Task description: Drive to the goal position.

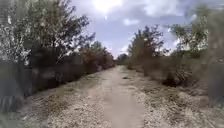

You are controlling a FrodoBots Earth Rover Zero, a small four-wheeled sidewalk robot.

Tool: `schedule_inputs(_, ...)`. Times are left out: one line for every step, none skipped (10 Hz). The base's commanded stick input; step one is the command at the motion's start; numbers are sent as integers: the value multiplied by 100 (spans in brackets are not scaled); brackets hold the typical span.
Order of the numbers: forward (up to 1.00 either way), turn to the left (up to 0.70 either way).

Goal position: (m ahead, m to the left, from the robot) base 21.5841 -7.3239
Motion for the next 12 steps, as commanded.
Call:
schedule_inputs(85, 0)
schedule_inputs(85, 0)
schedule_inputs(85, 0)
schedule_inputs(85, 0)
schedule_inputs(85, 0)
schedule_inputs(85, 0)
schedule_inputs(85, 0)
schedule_inputs(85, 0)
schedule_inputs(85, 0)
schedule_inputs(85, 0)
schedule_inputs(85, 0)
schedule_inputs(85, 0)
